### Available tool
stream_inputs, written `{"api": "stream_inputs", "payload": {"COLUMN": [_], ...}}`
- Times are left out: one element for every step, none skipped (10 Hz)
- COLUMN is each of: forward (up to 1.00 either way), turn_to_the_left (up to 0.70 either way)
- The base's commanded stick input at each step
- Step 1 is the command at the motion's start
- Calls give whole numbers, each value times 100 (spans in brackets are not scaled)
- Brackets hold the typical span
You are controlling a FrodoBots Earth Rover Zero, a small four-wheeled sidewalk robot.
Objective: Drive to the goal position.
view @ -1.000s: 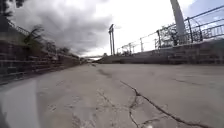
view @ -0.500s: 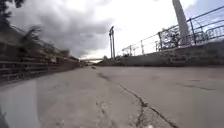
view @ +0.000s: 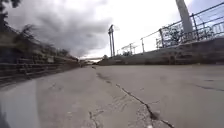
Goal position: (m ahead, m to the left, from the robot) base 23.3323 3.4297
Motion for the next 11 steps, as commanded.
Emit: {"api": "stream_inputs", "payload": {"forward": [70,70,70,70,70,70,70,70,70,70,70], "turn_to_the_left": [0,0,0,0,0,0,0,0,0,0,0]}}
